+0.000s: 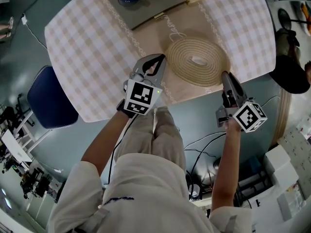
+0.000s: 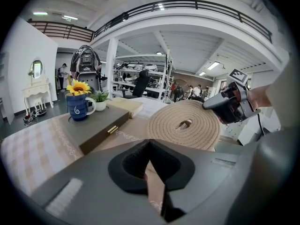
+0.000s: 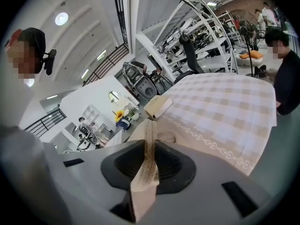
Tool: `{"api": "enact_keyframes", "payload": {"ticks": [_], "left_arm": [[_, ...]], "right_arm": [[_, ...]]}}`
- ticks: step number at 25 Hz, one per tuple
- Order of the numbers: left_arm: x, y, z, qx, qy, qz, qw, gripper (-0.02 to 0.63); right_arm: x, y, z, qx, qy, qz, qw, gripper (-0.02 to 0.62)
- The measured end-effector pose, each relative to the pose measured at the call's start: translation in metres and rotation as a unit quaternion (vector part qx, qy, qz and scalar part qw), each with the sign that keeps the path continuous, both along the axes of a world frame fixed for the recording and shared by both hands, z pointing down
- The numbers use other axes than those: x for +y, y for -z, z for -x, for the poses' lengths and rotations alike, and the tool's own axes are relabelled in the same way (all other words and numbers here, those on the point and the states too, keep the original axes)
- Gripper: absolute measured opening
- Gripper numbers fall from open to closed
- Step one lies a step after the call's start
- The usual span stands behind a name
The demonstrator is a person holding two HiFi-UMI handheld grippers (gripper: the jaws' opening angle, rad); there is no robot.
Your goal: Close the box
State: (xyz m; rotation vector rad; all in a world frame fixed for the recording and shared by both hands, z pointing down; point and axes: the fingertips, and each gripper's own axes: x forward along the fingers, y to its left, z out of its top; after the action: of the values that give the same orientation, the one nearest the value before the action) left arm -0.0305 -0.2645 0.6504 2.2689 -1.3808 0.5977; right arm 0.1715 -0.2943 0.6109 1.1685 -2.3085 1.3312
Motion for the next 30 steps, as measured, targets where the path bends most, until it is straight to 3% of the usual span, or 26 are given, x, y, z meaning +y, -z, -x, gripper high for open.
{"api": "enact_keyframes", "payload": {"ticks": [8, 16, 26, 30], "left_arm": [[-0.008, 0.017, -0.003, 0.001, -0.006, -0.002, 1.0, 0.002], [-0.014, -0.004, -0.021, 0.008, -0.02, -0.007, 0.9998, 0.002], [-0.022, -0.002, -0.016, 0.008, -0.021, -0.01, 0.9997, 0.002], [-0.028, 0.002, -0.012, 0.024, -0.015, -0.004, 0.9996, 0.002]], "right_arm": [[-0.004, 0.014, -0.005, 0.006, -0.003, -0.002, 1.0, 0.071], [-0.003, -0.01, -0.015, 0.017, -0.008, 0.0, 1.0, 0.071], [-0.01, -0.021, -0.01, 0.04, 0.005, -0.002, 0.999, 0.071], [-0.015, -0.026, -0.003, 0.05, 0.012, 0.001, 0.999, 0.071]]}}
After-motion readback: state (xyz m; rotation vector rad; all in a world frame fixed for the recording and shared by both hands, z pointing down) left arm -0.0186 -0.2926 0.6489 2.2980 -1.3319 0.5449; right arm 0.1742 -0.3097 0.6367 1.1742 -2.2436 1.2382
